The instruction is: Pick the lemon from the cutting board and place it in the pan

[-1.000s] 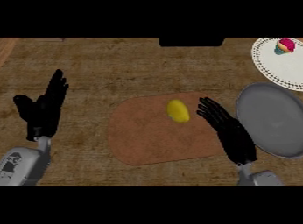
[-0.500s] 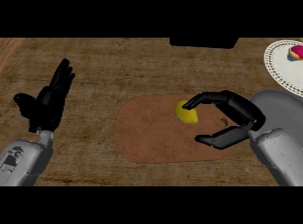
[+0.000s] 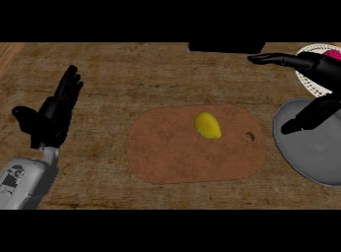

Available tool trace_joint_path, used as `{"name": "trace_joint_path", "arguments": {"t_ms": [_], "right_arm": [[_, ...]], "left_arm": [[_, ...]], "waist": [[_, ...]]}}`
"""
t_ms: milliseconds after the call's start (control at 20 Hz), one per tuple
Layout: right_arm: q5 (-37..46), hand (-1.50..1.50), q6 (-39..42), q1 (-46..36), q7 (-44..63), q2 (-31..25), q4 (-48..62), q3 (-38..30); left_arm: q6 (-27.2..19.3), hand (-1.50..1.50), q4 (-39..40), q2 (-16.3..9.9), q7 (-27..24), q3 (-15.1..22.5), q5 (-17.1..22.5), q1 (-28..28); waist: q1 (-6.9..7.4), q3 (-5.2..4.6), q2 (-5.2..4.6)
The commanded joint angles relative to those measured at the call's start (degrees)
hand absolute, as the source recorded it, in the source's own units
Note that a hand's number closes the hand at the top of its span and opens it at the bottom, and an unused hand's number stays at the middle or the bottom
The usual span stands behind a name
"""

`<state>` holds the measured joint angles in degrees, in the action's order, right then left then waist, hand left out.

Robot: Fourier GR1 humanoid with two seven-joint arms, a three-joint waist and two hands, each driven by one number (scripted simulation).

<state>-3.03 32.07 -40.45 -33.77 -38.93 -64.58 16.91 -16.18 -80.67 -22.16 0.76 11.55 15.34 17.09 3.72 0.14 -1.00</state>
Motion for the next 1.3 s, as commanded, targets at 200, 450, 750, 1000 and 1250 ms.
{"name": "trace_joint_path", "arguments": {"t_ms": [200,450,750,1000,1250], "right_arm": [[11.1,-1.50,7.9,-16.8,-4.9,-2.8,10.4,5.3],[15.1,-1.50,3.2,-24.1,-4.9,3.5,14.4,6.8],[15.2,-1.50,5.3,-24.2,-1.9,9.1,13.4,8.6],[12.7,-1.50,8.7,-20.8,-2.3,10.5,9.0,10.6],[17.4,-1.50,6.5,-18.1,1.6,10.6,5.9,12.9]], "left_arm": [[0.9,0.00,1.7,0.2,-0.5,-1.6,-0.4,1.2],[0.3,0.00,1.0,0.9,0.8,-2.0,-1.1,1.2],[1.8,0.00,0.5,0.0,0.4,-4.0,-1.2,-1.0],[0.2,0.00,1.6,2.5,-2.2,-3.2,-2.9,-3.4],[5.4,0.00,-0.6,-0.9,-0.4,-6.5,-0.4,-4.6]], "waist": [[-0.91,-0.15,0.16],[-1.43,-0.14,0.40],[-2.60,-0.16,0.82],[-3.58,-0.15,1.07],[-3.32,-0.16,0.98]]}}
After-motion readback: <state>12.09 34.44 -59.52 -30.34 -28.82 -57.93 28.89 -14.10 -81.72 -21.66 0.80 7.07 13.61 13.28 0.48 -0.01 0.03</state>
